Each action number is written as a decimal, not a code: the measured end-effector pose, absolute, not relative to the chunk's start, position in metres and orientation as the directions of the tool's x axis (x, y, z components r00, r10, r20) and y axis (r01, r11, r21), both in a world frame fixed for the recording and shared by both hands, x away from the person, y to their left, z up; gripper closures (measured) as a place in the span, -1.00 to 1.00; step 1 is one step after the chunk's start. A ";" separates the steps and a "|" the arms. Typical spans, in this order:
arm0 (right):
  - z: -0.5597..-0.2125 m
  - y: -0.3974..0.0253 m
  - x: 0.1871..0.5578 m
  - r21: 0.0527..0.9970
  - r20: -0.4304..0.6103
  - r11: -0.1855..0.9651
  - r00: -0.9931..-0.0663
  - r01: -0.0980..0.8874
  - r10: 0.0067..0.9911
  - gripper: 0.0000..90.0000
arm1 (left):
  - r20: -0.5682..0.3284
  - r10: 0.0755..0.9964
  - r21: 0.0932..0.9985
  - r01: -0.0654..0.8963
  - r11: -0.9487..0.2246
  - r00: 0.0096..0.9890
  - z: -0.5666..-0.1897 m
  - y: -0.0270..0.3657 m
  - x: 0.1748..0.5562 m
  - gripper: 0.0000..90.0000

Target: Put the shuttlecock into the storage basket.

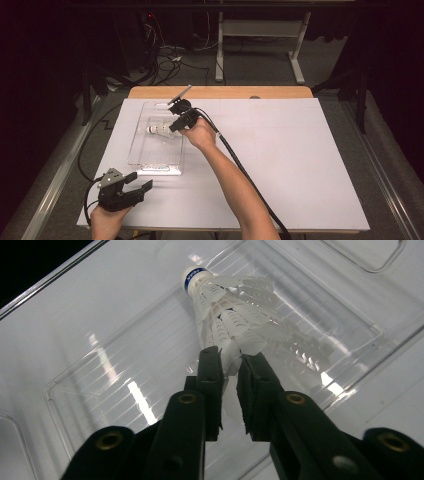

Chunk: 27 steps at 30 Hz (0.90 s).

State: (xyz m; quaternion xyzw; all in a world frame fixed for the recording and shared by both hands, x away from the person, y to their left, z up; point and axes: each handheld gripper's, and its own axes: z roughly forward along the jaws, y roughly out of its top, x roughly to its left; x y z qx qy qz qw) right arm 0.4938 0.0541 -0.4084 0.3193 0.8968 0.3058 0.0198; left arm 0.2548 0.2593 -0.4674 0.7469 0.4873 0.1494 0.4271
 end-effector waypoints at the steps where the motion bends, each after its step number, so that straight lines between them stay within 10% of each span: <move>1: -0.407 0.054 0.493 0.560 0.157 0.606 -0.790 0.565 0.592 0.73 | -0.193 0.856 0.784 0.600 -0.160 0.480 -0.467 0.259 0.255 -0.27; 27: -0.391 0.026 0.484 0.618 0.143 0.563 -0.783 0.549 0.606 0.57 | -0.191 0.857 0.781 0.603 -0.163 0.478 -0.468 0.259 0.255 -0.27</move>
